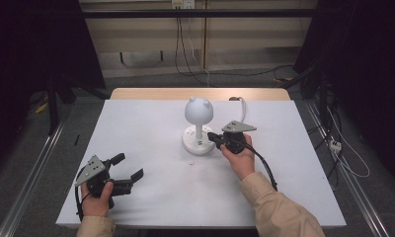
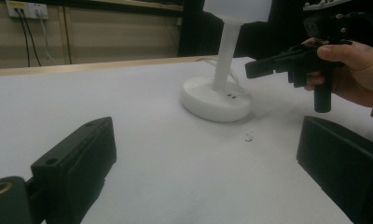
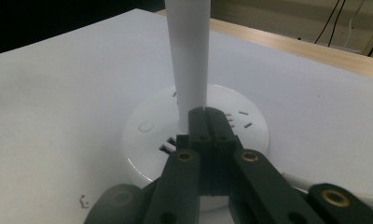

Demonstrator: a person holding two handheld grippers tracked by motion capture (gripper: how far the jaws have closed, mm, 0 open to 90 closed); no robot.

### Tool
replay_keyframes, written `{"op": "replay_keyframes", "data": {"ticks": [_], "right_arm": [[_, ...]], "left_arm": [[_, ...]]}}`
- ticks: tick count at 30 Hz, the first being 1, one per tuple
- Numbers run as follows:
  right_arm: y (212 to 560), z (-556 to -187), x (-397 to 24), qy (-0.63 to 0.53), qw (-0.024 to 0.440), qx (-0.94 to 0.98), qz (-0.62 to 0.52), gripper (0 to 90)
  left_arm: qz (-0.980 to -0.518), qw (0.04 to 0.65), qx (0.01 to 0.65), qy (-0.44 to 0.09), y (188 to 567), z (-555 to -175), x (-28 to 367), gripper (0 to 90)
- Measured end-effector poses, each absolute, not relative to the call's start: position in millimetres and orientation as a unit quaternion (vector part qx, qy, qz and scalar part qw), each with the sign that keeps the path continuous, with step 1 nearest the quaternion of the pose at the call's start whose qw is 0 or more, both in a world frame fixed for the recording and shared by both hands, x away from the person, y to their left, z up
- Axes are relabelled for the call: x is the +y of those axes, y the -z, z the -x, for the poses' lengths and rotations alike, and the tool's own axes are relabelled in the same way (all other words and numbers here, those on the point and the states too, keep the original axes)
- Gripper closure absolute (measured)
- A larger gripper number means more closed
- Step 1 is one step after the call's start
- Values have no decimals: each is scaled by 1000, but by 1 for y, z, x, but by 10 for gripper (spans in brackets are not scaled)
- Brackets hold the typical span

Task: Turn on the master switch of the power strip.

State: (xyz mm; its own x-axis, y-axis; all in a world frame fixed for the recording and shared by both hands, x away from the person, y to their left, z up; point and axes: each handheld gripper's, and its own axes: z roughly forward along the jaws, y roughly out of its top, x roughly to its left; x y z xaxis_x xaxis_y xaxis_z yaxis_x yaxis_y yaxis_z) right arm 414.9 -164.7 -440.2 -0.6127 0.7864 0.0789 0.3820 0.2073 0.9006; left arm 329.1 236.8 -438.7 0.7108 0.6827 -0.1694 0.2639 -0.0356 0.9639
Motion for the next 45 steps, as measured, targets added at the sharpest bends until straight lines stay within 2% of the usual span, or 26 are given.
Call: {"op": "replay_keyframes", "data": {"ticks": [45], "right_arm": [[456,-425,-165,-462,207,765,-397,900]], "left_arm": [[-696,609,340,-172,438,-328,237,45]]}}
